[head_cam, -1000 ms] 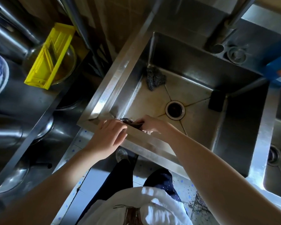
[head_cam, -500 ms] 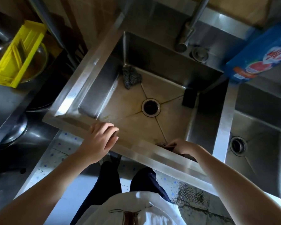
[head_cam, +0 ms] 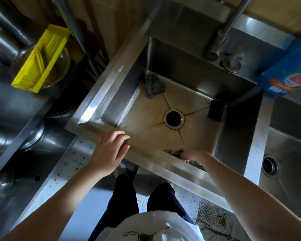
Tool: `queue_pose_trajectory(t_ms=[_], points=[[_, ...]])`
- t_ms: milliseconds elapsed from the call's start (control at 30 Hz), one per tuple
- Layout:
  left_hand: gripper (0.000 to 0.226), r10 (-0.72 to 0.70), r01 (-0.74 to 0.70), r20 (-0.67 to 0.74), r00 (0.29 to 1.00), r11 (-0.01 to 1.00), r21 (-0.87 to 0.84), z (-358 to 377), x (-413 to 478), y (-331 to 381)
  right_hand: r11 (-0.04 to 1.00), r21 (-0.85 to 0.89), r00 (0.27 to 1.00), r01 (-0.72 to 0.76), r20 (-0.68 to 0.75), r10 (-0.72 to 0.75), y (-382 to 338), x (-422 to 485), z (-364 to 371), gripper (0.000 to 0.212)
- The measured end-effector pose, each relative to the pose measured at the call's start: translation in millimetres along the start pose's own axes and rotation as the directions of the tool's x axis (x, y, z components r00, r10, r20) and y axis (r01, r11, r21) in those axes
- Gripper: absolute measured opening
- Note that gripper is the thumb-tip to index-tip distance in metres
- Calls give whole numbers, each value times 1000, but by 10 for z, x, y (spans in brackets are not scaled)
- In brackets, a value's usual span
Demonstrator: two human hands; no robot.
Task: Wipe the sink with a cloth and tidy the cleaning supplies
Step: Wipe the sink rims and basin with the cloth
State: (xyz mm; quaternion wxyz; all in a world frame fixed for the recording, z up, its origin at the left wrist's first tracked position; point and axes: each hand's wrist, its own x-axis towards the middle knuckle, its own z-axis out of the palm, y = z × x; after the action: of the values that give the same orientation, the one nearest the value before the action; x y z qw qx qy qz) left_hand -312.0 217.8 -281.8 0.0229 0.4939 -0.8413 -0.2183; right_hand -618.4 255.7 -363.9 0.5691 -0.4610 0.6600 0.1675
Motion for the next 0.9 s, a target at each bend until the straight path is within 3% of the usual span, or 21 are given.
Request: queue_pose_trajectory(t_ms=[333,533,700,833,900], points=[[40,-8,10,-54,999,999,37,-338,154,-618,982,112,987,152,-74,-145,-1287,414,81,22],[42,42,-39,-51,998,998,56,-499,385,-947,969,172,984,175,-75,-164,-1897,578,66,36],[42,96,-94,-61,993,995,35,-629,636,-1158,940,328,994,96,-84,-72,-2247,690,18,40],[45,128,-128,-16,992,992,24,-696,868,-1266,739,671,996,-59,-13,92,-2455,745,5,29],[45,147,-147,-5,989,989,13,-716,974,-1288,706,708,982,-20,-120,149,-2497,821,46,25]])
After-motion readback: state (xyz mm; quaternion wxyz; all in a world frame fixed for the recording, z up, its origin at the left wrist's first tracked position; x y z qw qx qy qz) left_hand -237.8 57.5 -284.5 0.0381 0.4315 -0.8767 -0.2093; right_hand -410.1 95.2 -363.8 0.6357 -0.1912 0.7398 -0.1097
